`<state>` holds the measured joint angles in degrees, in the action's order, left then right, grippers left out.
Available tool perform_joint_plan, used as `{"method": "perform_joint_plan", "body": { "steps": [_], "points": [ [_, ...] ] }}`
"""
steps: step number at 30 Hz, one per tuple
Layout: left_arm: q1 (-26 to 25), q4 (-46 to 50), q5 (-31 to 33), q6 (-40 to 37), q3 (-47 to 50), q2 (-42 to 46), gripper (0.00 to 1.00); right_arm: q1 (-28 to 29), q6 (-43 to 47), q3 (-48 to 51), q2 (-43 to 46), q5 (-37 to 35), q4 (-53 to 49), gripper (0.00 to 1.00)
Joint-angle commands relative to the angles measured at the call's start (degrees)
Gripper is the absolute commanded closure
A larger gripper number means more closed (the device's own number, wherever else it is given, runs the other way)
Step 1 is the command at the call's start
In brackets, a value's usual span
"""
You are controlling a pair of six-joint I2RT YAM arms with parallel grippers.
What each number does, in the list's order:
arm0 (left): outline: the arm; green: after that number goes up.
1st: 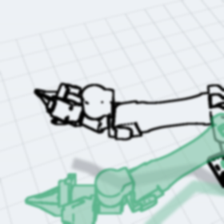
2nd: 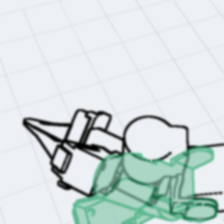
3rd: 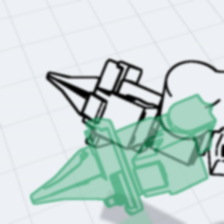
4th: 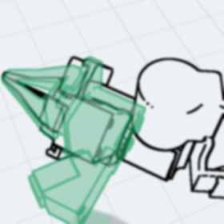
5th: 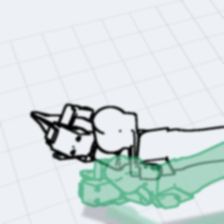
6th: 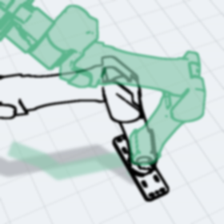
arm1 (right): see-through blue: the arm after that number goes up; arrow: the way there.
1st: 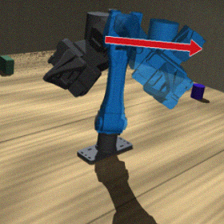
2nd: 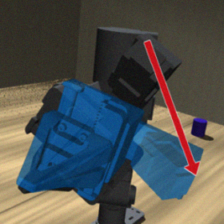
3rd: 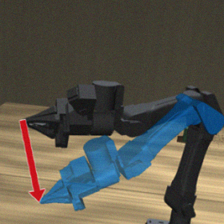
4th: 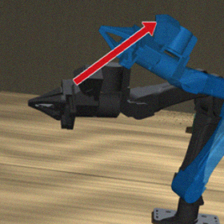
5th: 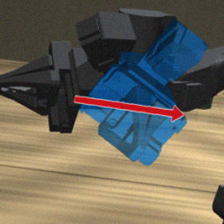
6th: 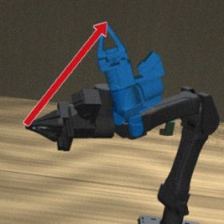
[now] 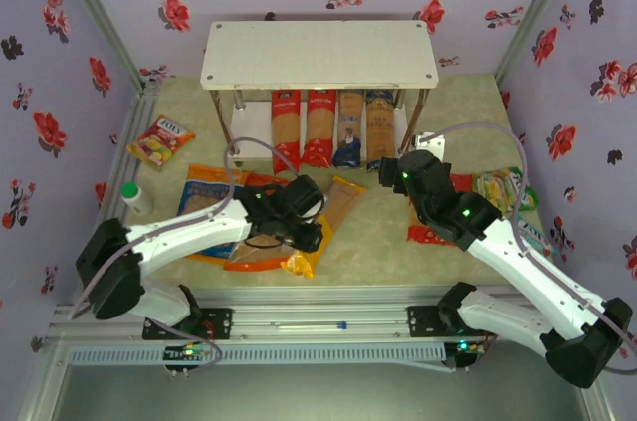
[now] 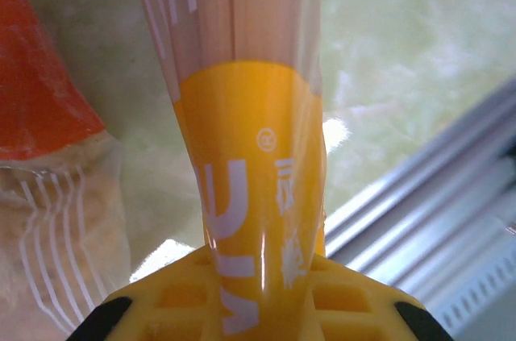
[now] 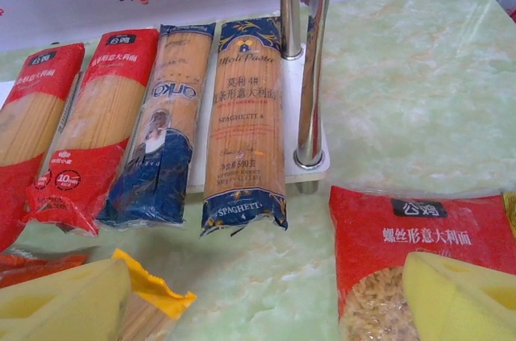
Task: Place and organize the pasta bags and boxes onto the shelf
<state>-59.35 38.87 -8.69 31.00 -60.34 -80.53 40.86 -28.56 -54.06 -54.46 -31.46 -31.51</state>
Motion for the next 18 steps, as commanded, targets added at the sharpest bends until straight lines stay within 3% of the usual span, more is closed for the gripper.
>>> {"method": "perform_joint_plan", "body": {
  "steps": [1,6,10,18],
  "points": [
    [0.6,-1.8,-7.2,-3.3,-0.5,6.8,1.0,-0.3,-0.8,-2.0,-0.4,0.8,0.6,0.12],
    [2.4,-1.2,-7.6,-2.9,0.7,14.6,1.0,0.1,-0.8,-2.4,-1.3,1.2,0.7,0.12],
    [7.3,-1.1,-3.0,-1.8,1.3,21.8,1.0,0.8,-0.6,-3.0,-2.1,1.4,0.9,0.12],
    [14.4,-1.5,19.3,-2.8,0.3,24.9,1.0,1.9,0.2,-4.2,-3.6,1.2,1.0,0.12]
  ]
}}
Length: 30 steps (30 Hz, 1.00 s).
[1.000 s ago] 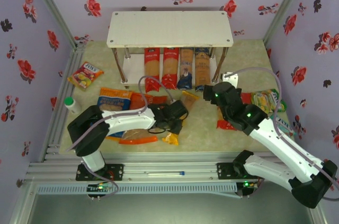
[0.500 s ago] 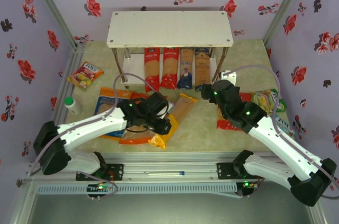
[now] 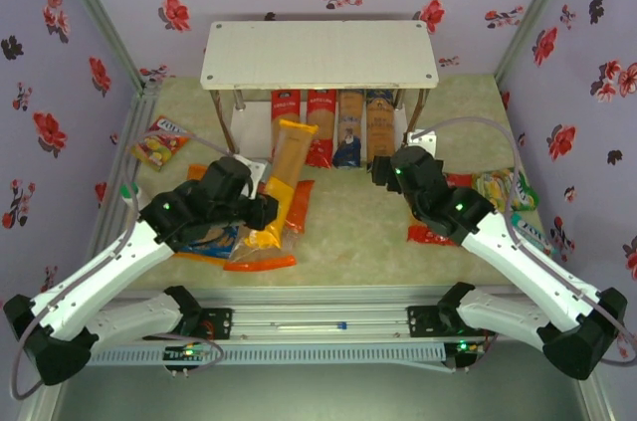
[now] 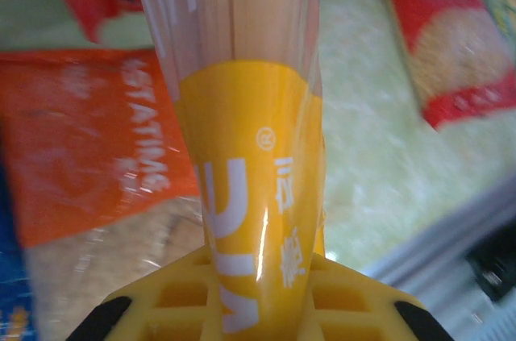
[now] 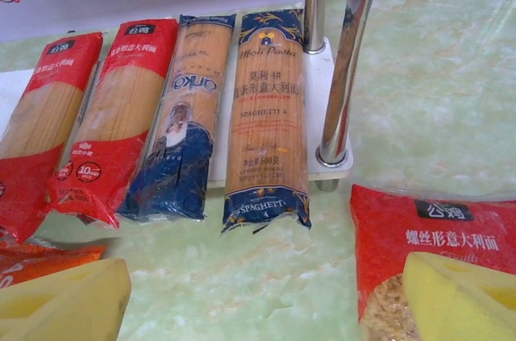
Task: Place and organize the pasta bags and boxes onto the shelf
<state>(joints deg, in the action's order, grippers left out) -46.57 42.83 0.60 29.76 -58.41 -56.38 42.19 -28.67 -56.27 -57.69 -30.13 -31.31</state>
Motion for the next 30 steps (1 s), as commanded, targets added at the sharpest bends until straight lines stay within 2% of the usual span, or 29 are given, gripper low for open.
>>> {"method": "perform_joint_plan", "body": {
  "steps": [1,8,14,24,30],
  "points": [
    [2.6,-6.5,11.0,-2.2,-1.7,0.3,1.0,0.7,0.4,-2.2,-0.5,-0.2,0.8,0.11],
    [11.8,-10.0,13.4,-7.7,-5.3,-8.6,1.0,1.3,1.3,-3.7,-1.3,-0.7,-0.1,0.11],
    [16.4,-14.9,12.9,-10.5,-7.5,-15.6,1.0,1.5,1.8,-4.2,-1.4,-1.0,-0.1,0.11],
    [19.2,-19.6,11.4,-13.0,-14.0,-27.2,1.0,1.4,2.7,-5.2,-3.0,-0.9,0.1,0.1],
    [20.5,-20.3,13.0,-14.3,-18.3,-34.1,1.0,1.4,3.1,-5.6,-3.2,-0.9,0.1,0.1]
  ]
}}
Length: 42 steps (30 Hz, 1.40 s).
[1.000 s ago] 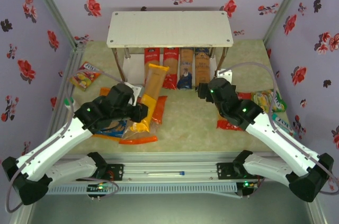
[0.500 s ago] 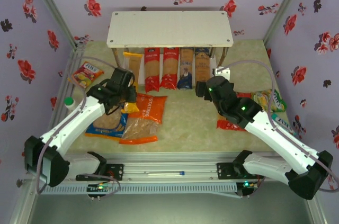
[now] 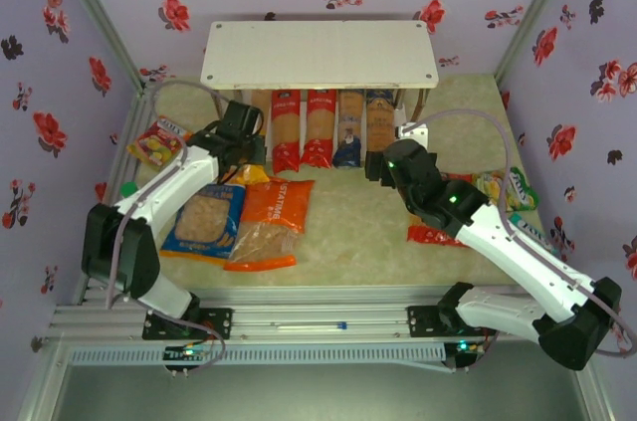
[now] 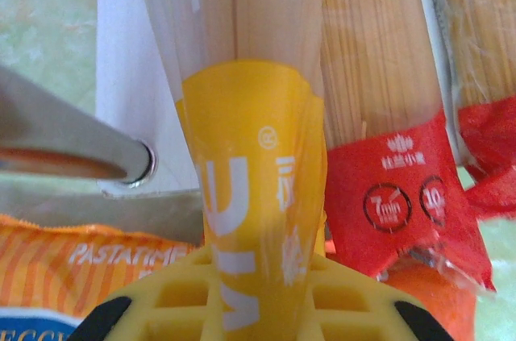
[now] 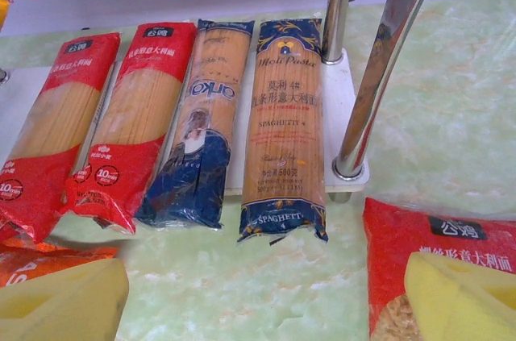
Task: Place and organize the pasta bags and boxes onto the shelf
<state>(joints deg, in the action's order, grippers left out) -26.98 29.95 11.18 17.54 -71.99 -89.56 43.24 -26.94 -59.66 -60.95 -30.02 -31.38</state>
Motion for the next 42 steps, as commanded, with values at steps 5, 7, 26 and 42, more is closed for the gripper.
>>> {"method": "perform_joint_plan", "body": {
  "steps": [5,7,26,42],
  "points": [
    [1.5,-7.3,3.4,-3.0,-7.6,-4.9,1.0,0.4,1.8,-1.9,0.2,-1.8,0.1,0.1],
    [1.6,-7.6,3.4,-3.4,-8.4,-6.2,1.0,0.4,1.8,-1.8,0.2,-2.0,0.1,0.1],
    [4.0,-8.6,3.6,-4.0,-10.9,-15.5,1.0,0.4,1.9,-0.9,0.4,-2.4,0.2,0.09],
    [4.0,-13.5,2.3,-3.5,-8.9,-17.2,0.86,0.4,1.9,-0.5,0.4,-3.1,-0.3,0.09]
  ]
}}
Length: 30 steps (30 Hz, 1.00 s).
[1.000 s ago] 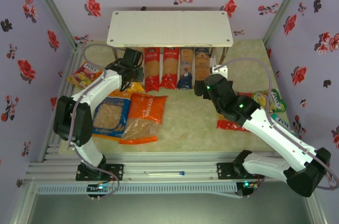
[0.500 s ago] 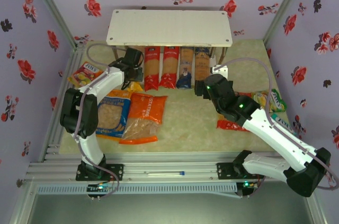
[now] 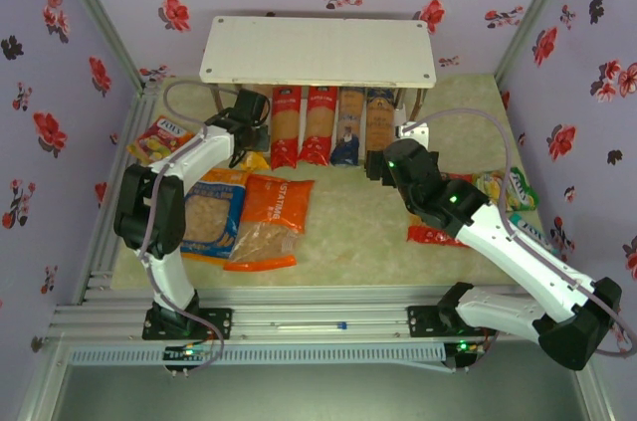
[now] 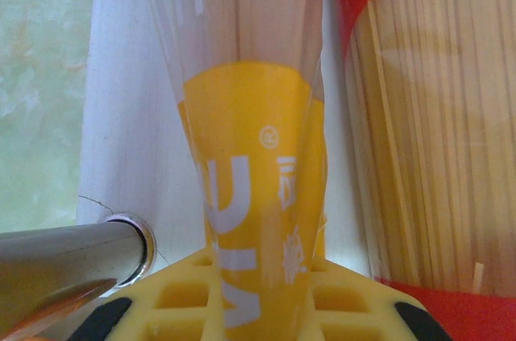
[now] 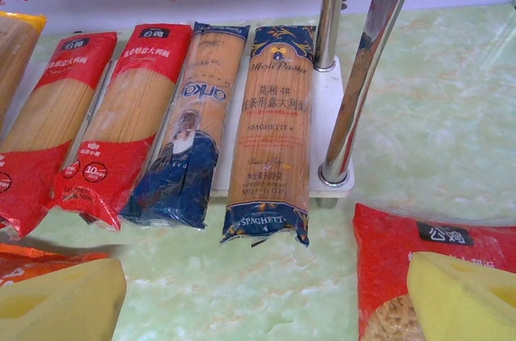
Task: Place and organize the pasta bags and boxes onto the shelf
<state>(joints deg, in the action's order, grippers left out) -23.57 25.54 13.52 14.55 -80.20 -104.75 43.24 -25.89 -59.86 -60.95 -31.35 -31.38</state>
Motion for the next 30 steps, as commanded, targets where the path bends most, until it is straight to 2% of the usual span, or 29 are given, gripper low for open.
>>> {"method": "perform_joint_plan", "body": {
  "steps": [1,4,7,12,15,17,20,25,30],
  "points": [
    [0.6,-9.4,-0.2,-0.5,-0.5,-2.0,0.85,0.4,0.8,-0.2,0.5,-1.8,-0.4,0.09],
    [0.6,-10.9,-0.7,-0.9,0.5,-2.0,0.82,0.4,0.6,-0.2,0.6,-1.8,-0.4,0.09],
    [0.6,-11.8,-0.9,-1.1,1.1,-2.2,0.71,0.4,0.5,0.0,0.7,-1.8,-0.5,0.09],
    [0.6,-12.4,-1.1,-0.8,1.8,-2.5,0.65,0.4,0.4,0.3,1.1,-2.0,-0.6,0.09],
    [0.6,-12.9,-1.1,-1.1,2.4,-2.3,0.54,0.4,0.5,0.3,1.2,-2.1,-0.6,0.08],
    [0.6,-13.4,-1.1,-1.5,2.9,-2.0,0.51,0.4,0.5,0.4,1.3,-2.0,-0.6,0.08],
    [0.6,-13.2,-1.0,-2.2,3.1,-1.9,0.42,0.4,0.6,0.5,1.2,-1.9,-0.4,0.08],
    [0.5,-15.3,-0.4,-2.6,5.1,-0.5,0.4,0.4,0.9,0.4,1.3,-2.1,-1.0,0.08],
    [-1.9,-22.5,-0.5,-6.4,11.6,5.9,0.37,0.1,1.0,0.7,1.9,-2.7,-1.7,0.06]
  ]
}}
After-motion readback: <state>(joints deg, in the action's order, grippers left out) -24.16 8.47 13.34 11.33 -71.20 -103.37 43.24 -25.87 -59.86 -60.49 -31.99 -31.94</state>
